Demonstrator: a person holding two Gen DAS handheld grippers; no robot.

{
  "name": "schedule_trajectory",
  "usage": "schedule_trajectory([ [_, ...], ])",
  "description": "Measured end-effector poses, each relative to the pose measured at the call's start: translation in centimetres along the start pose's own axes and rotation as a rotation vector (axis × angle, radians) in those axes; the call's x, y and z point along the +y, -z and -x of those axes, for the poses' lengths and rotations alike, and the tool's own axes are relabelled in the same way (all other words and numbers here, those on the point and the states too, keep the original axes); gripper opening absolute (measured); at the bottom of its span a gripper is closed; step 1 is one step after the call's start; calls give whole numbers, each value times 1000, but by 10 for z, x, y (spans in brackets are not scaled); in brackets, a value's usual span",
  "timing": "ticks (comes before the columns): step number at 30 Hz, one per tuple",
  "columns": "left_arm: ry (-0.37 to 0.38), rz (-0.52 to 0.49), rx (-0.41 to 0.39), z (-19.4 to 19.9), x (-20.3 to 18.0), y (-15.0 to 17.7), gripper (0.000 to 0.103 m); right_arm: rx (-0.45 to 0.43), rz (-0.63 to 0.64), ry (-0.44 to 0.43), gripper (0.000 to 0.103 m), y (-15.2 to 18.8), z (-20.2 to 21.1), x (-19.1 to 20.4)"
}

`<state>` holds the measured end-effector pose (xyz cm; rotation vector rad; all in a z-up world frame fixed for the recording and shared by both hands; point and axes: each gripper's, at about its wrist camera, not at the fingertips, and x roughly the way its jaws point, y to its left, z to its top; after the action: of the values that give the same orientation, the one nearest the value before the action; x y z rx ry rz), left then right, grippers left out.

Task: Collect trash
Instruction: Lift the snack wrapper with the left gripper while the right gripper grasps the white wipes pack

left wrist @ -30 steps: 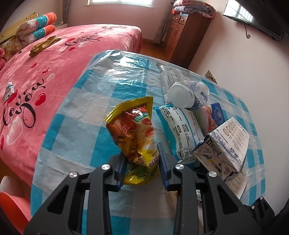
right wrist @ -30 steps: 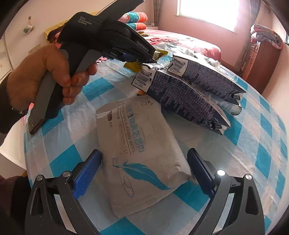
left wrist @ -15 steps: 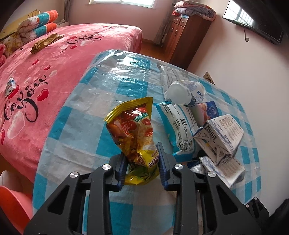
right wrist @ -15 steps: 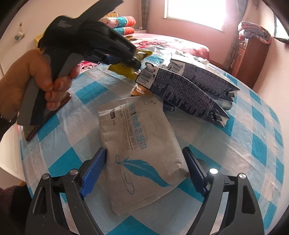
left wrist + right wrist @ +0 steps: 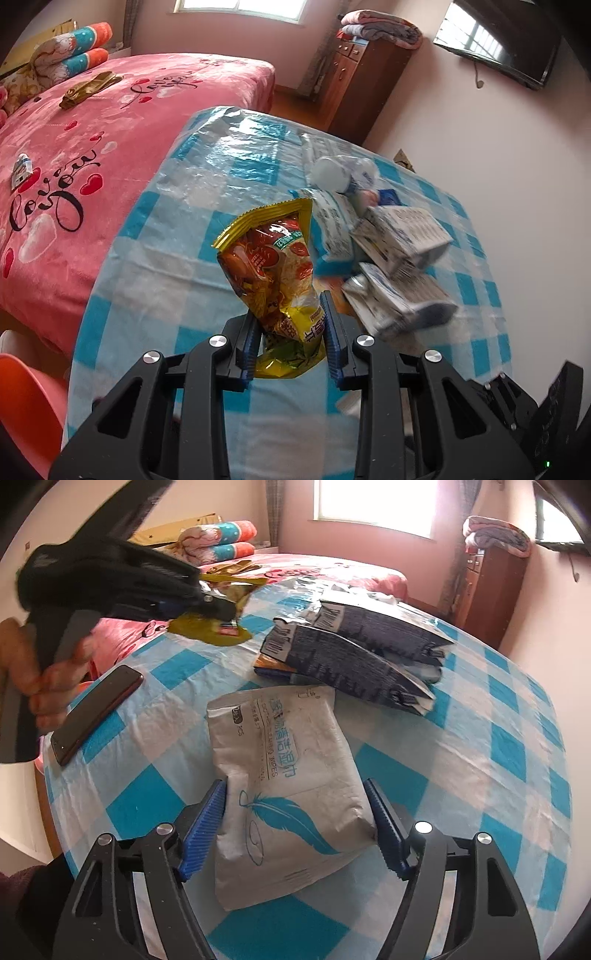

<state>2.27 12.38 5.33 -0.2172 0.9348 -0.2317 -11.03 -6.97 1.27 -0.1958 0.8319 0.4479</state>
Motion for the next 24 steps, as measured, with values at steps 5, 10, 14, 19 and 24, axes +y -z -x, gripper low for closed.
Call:
schedule_trajectory([
  [5, 32, -11, -7, 18, -7, 17, 32, -18, -41, 11, 62, 7, 17, -1],
  [10, 63, -21, 9, 30, -14, 44, 32, -12, -92, -2, 50, 12, 21, -12],
  [14, 74, -24, 9, 41, -15, 59, 32, -5, -107, 9, 82, 16, 23, -12],
  [19, 79, -43, -15, 61, -15, 75, 32, 12, -83, 28, 92, 7, 13, 1],
  [24, 94, -46, -27, 75, -12, 87, 32, 61, -96, 67, 92, -1, -13, 7],
])
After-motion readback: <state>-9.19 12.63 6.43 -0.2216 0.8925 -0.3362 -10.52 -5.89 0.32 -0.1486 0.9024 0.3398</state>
